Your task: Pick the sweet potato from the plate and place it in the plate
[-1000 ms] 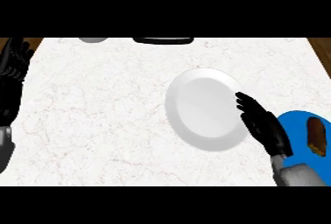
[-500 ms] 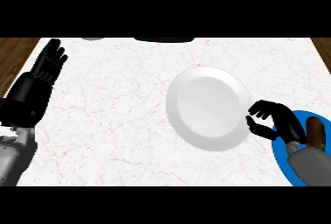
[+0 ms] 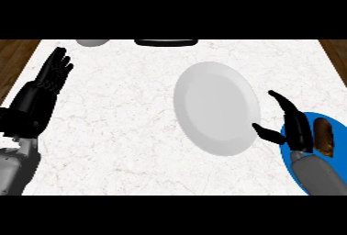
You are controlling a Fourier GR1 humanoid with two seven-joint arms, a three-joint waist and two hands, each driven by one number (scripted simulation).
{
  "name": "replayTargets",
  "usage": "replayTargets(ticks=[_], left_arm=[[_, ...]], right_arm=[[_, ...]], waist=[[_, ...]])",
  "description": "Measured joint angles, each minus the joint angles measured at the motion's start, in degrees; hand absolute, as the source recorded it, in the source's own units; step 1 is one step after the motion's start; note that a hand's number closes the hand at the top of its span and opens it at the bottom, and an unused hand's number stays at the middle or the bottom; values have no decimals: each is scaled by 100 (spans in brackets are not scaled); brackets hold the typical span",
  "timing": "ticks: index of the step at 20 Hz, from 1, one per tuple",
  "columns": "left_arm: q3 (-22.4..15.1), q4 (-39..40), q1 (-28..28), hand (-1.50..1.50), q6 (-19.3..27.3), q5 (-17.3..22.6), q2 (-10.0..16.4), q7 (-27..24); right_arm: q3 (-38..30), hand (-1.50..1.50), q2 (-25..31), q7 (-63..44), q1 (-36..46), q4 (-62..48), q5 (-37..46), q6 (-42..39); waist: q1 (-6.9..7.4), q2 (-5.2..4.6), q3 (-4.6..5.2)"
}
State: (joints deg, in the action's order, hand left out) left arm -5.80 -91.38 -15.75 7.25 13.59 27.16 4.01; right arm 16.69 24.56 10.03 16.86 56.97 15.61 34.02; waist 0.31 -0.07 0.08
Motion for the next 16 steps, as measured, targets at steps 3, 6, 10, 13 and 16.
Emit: replayTargets(ticks=[3, 6, 10, 13, 16], left_arm=[[108, -43, 1, 0, -94, 30, 17, 109], [158, 1, 28, 0, -140, 13, 29, 89], [153, 43, 2, 0, -145, -27, 15, 105], [155, 21, 6, 0, -194, -18, 24, 110], [160, 38, 8, 0, -186, -29, -15, 81]], right_arm=[[110, -150, 195, -542, 146, 272, 457, 20], [315, -150, 559, -1524, 366, 471, 994, -274], [618, -150, 997, -2947, 704, 533, 1531, -1177], [823, -150, 1211, -3925, 944, 524, 1726, -2088], [1016, -150, 1273, -4823, 1217, 587, 1726, -3157]], waist=[[-25, 14, 0], [-53, 31, 10], [-71, 52, 28], [-48, 57, 32], [-30, 53, 31]])
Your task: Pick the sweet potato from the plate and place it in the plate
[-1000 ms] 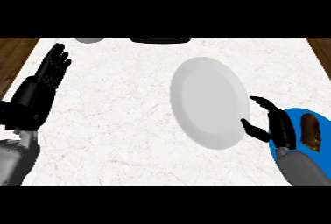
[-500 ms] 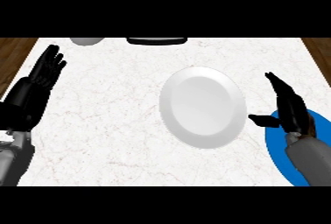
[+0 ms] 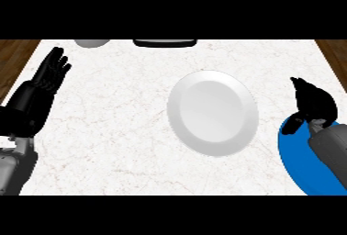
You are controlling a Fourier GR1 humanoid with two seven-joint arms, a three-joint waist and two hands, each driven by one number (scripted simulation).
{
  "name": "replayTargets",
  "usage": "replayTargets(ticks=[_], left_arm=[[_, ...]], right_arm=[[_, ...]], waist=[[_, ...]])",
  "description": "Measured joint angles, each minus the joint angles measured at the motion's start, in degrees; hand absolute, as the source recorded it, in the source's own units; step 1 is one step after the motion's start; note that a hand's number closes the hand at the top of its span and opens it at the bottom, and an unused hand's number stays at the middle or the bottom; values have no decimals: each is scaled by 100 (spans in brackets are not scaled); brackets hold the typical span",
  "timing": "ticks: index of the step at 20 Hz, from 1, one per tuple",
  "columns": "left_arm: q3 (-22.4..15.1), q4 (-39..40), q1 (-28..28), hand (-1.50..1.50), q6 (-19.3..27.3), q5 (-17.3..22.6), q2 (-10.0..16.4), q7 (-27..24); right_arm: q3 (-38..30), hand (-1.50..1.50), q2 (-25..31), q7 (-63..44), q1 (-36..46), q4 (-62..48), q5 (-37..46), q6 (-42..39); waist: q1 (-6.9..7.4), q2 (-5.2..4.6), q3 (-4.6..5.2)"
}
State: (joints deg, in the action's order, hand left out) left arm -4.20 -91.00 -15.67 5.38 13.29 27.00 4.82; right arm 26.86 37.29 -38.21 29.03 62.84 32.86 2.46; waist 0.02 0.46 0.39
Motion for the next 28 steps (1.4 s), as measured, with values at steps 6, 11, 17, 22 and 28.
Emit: replayTargets(ticks=[6, 11, 17, 22, 28], left_arm=[[11, 84, 109, 0, -21, -99, -102, -168], [80, -9, 9, 0, -68, -183, -183, -1], [114, -1, -50, 0, -112, -272, -307, 72], [216, 6, -42, 0, -235, -297, -341, 88], [348, -10, -45, 0, -337, -434, -457, 113]], right_arm=[[39, -150, -73, -1438, 241, 400, -353, -1715], [-101, -150, -140, -1665, 189, 444, -206, -2078], [-199, -150, -73, -1683, 153, 122, 122, -2288], [-388, -150, 10, -1668, -80, -19, 323, -2380], [-717, -150, -94, -1426, -280, -413, 640, -2398]], waist=[[-28, -12, -18], [-9, -32, -32], [8, -43, -36], [-2, -43, -37], [7, -47, -39]])
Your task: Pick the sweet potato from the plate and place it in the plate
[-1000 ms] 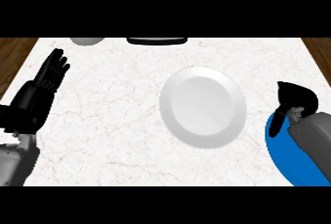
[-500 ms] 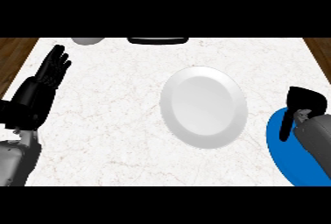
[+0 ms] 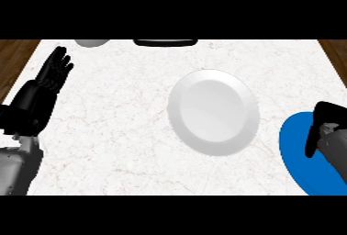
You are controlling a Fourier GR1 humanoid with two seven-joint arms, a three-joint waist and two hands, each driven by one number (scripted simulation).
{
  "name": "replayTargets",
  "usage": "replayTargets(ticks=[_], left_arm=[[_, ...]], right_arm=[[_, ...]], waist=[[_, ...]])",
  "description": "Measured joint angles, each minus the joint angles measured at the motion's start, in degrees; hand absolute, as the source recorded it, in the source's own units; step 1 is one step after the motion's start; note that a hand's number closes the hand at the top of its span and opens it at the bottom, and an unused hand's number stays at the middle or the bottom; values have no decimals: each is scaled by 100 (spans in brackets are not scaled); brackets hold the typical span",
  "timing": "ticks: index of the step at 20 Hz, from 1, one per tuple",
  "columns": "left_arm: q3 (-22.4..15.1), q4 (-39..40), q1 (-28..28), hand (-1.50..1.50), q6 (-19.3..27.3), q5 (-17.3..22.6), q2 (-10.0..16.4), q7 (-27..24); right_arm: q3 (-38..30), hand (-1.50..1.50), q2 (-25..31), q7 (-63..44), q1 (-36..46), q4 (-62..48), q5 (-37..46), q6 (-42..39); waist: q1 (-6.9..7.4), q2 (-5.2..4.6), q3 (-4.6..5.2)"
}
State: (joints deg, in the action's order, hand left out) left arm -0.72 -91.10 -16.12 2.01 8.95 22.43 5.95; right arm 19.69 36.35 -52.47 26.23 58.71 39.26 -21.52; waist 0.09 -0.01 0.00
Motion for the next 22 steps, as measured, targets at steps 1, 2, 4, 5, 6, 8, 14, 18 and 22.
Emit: replayTargets(ticks=[1, 2, 4, 5, 6, 8, 14, 18, 22], left_arm=[[59, 14, 4, 0, -56, -1, 10, -9], [99, 41, 12, 0, -85, -9, -7, -51], [117, 73, -22, 0, -100, -69, -83, -51], [171, 36, -13, 0, -147, -54, -63, -12], [201, -89, 55, 0, -174, -42, -56, 68], [253, -97, 113, 0, -229, -86, -74, 27], [284, 72, 31, 0, -293, -265, -247, -72], [262, 38, 36, 0, -291, -320, -308, -35], [280, 9, 96, 0, -287, -362, -363, -36]], right_arm=[[-74, -150, -51, 27, 28, -61, 34, -26], [-122, -150, -114, 54, 42, -152, 57, -56], [-212, -150, -149, 151, -81, -208, 136, -64], [-251, -150, -187, 203, -94, -328, 202, -38], [-289, -150, -218, 214, -124, -394, 256, -33], [-346, -150, -239, 235, -288, -367, 354, -11], [-554, 150, -222, 666, -144, -995, 726, 128], [-430, 150, -194, 1112, -131, -1046, 1117, 787], [-451, 150, -155, 1336, -361, -850, 1337, 1401]], waist=[[2, 0, -1], [6, -1, 0], [1, -1, 0], [5, -1, 0], [10, 0, -1], [2, 2, 1], [22, 6, 17], [30, 12, 29], [-3, 34, 42]])
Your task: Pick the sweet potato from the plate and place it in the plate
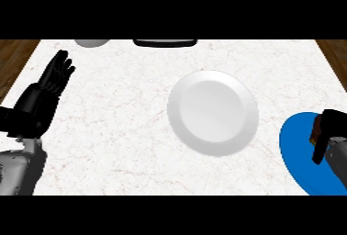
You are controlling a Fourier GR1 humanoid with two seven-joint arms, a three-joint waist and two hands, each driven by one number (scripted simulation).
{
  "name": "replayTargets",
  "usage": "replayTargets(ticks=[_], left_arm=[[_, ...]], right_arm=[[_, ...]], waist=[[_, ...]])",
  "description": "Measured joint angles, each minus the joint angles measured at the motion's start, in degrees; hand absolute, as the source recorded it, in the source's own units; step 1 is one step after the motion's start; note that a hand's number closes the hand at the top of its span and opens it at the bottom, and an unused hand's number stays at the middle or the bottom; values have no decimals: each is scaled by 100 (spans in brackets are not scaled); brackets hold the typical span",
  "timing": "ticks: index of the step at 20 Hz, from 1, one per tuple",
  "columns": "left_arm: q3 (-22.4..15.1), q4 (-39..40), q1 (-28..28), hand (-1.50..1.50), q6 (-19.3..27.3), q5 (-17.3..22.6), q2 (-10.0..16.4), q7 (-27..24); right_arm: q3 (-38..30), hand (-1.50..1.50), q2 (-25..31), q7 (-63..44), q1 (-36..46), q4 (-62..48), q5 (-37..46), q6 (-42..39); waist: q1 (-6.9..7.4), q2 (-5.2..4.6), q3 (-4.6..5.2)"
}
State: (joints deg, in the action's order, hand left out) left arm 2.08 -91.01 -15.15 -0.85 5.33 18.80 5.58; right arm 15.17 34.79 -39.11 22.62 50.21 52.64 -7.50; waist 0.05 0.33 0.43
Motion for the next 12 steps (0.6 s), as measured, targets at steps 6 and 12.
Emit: replayTargets(ticks=[6, 12], left_arm=[[214, -56, 228, 0, 123, -5, 58, 42], [319, -200, 358, 0, 43, 52, 145, 50]], right_arm=[[-642, 150, 173, 363, -1566, 1374, -654, 1133], [-957, 150, 434, 561, -3408, 3303, -854, 2034]], waist=[[-437, 133, 37], [-440, 89, -6]])
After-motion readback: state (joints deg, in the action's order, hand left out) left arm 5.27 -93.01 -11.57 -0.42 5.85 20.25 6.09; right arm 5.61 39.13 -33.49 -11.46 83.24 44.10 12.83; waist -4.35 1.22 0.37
